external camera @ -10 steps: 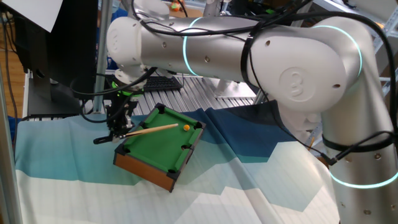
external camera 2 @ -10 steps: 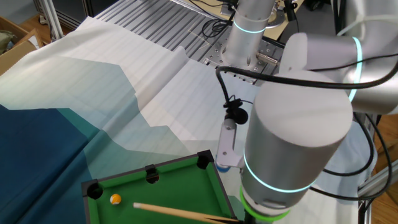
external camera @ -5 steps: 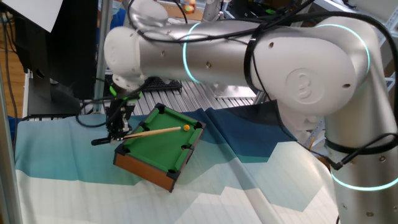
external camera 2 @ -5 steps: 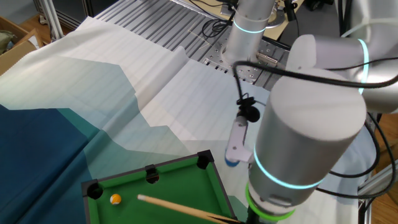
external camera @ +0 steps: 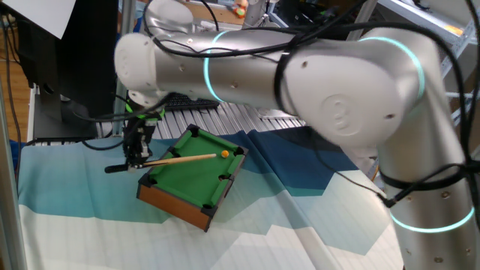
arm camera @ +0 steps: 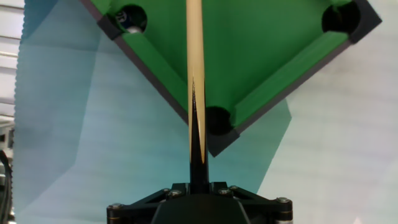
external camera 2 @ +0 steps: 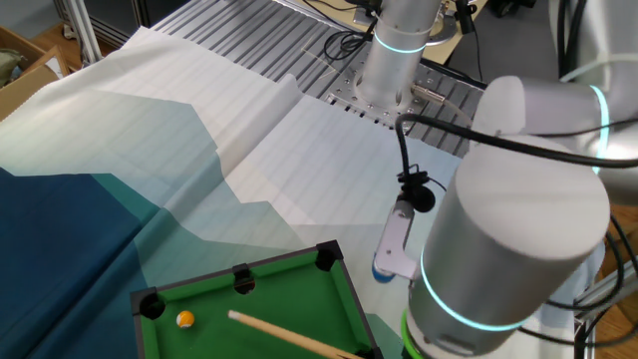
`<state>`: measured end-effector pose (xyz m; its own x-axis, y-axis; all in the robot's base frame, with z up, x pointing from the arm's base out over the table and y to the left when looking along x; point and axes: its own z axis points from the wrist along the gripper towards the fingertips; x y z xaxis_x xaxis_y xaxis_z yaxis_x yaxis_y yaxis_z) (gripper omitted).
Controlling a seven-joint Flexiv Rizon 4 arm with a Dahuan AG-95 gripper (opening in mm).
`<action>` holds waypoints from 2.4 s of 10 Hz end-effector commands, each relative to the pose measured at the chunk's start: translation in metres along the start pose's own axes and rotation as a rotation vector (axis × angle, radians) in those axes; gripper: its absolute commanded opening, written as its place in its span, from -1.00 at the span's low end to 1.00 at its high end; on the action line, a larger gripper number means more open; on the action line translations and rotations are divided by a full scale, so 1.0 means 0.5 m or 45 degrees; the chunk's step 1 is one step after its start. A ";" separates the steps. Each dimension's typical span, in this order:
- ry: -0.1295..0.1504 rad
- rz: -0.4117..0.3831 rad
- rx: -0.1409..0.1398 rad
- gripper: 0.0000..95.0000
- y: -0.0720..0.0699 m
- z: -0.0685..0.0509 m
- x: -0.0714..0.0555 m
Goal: Hit the pool ball
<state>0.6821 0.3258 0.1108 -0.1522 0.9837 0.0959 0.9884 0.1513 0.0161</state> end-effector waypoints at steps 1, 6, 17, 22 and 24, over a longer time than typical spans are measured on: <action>-0.008 0.027 -0.001 -1.00 0.012 0.003 0.004; -0.008 0.023 0.016 -1.00 0.068 -0.002 -0.007; -0.025 0.013 0.014 -1.00 0.097 0.025 -0.022; -0.019 -0.012 0.015 -1.00 0.103 0.034 -0.048; -0.015 -0.006 0.014 -1.00 0.105 0.041 -0.055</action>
<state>0.7374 0.3071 0.0879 -0.1554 0.9840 0.0874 0.9878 0.1552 0.0089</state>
